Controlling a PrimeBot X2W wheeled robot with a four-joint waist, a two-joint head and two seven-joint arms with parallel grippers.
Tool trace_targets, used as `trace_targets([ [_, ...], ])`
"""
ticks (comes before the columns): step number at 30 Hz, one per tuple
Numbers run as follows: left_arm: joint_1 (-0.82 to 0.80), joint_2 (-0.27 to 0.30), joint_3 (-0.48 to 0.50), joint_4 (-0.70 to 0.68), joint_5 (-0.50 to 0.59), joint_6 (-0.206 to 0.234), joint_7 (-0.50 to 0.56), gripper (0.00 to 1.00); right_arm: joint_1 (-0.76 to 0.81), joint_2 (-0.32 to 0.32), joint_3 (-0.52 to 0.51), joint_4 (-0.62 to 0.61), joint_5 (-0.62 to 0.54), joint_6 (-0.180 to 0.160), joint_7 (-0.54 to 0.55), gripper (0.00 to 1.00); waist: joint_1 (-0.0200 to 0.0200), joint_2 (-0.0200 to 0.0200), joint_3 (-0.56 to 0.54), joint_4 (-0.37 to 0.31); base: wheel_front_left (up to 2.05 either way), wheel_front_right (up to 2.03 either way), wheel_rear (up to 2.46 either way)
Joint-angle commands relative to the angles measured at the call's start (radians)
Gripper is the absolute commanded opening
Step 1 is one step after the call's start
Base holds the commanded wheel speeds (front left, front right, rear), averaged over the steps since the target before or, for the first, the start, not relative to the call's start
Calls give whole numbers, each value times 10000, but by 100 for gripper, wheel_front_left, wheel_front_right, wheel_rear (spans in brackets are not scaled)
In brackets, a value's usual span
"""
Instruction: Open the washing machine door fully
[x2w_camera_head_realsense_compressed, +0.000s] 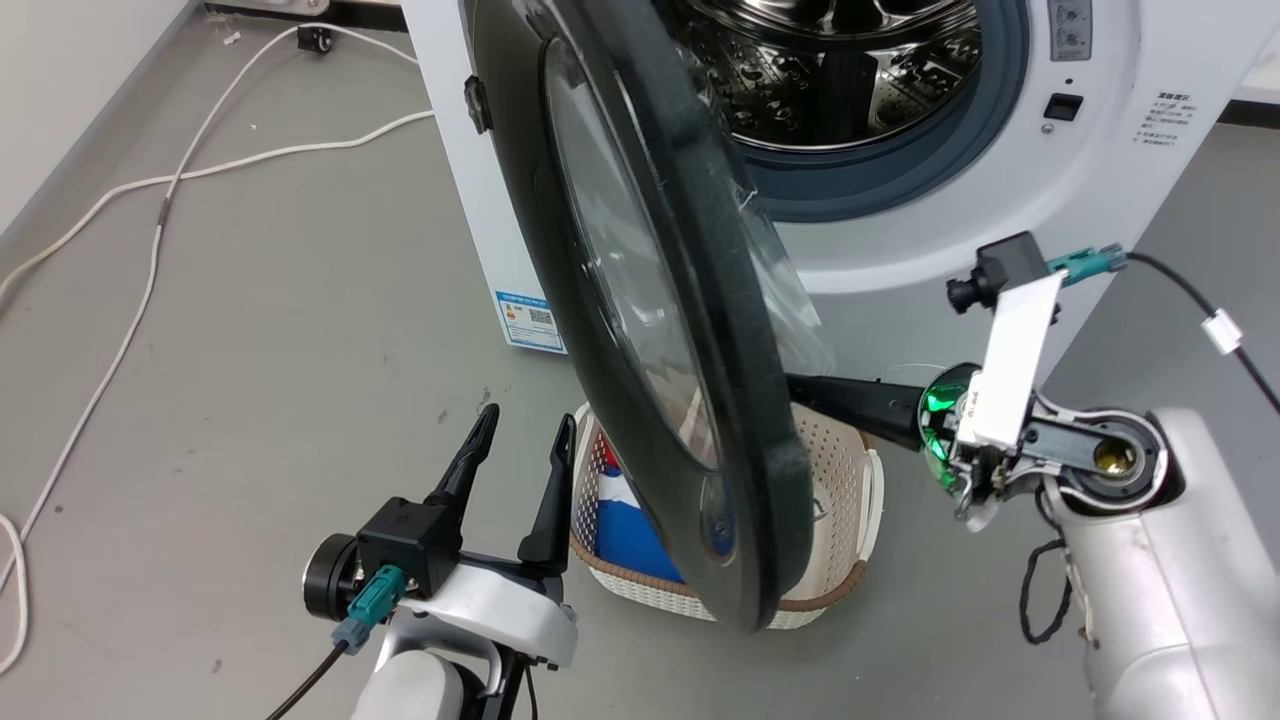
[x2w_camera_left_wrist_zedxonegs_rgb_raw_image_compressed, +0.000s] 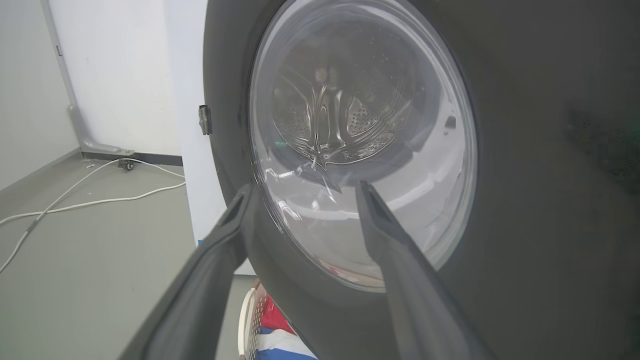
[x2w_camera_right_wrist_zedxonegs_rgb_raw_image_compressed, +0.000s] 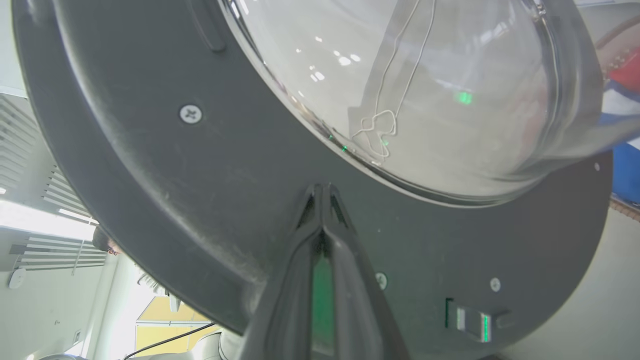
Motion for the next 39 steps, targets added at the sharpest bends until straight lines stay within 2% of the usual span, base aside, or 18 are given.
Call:
trace_targets([
  [1, 58, -5, -14, 47, -62, -42, -24, 100, 262, 175, 111, -116, 93, 4, -40, 0, 2, 0, -51, -24, 0, 0, 0],
  [7, 174, -5, -6, 98, -96, -12, -24, 100, 627, 359, 359, -258, 224, 4, -391, 0, 2, 0, -191, -170, 0, 0, 0],
  [11, 230, -5, 40, 176, -141, -29, -24, 100, 959, 396, 299, -350, 359, 4, -1055, 0, 2, 0, -338, -323, 0, 0, 0],
  [20, 423, -5, 223, 371, -144, -123, -24, 100, 2410, 413, -847, -1197, 750, 4, -3677, 0, 2, 0, -738, -727, 0, 0, 0],
  [22, 454, -5, 295, 421, -82, -146, -24, 100, 2881, 408, -1132, -1531, 602, 4, -4312, 0, 2, 0, -814, -848, 0, 0, 0],
  [23, 507, -5, 371, 452, -53, -162, -24, 100, 3450, 326, -1404, -1858, 263, 4, -5061, 0, 2, 0, -907, -957, 0, 0, 0],
  [25, 539, -5, 402, 479, -20, -176, -26, 100, 3724, 326, -1583, -1984, 232, 3, -5396, 0, 2, 0, -950, -1001, 0, 0, 0],
  [26, 560, -5, 433, 505, 19, -195, -24, 100, 3988, 337, -1708, -2158, 100, 4, -5721, 8, 2, 0, -968, -1048, 0, 0, 0],
  [27, 574, -5, 471, 514, 26, -204, -26, 100, 4250, 330, -1827, -2299, -124, 4, -6086, 31, 2, 0, -983, -1100, 0, 0, 0],
  [28, 594, -5, 513, 528, 54, -230, -24, 100, 4520, 294, -1953, -2434, -347, 4, -6469, 56, 2, 0, -998, -1146, 0, 0, 0],
  [29, 612, -5, 559, 551, 99, -252, -24, 100, 4781, 289, -2039, -2549, -544, 4, -6779, 100, 2, 0, -1010, -1190, 0, 0, 0],
  [35, 679, -5, 841, 603, 223, -307, -24, 100, 6018, 299, -2485, -3310, -1689, 4, -8453, 100, 2, 0, -1062, -1466, 0, 0, 0],
  [39, 669, -7, 1005, 663, 306, -331, -24, 100, 6465, 64, -2538, -3759, -3364, 4, -9480, 100, 2, 0, -1090, -1583, 0, 0, 0],
])
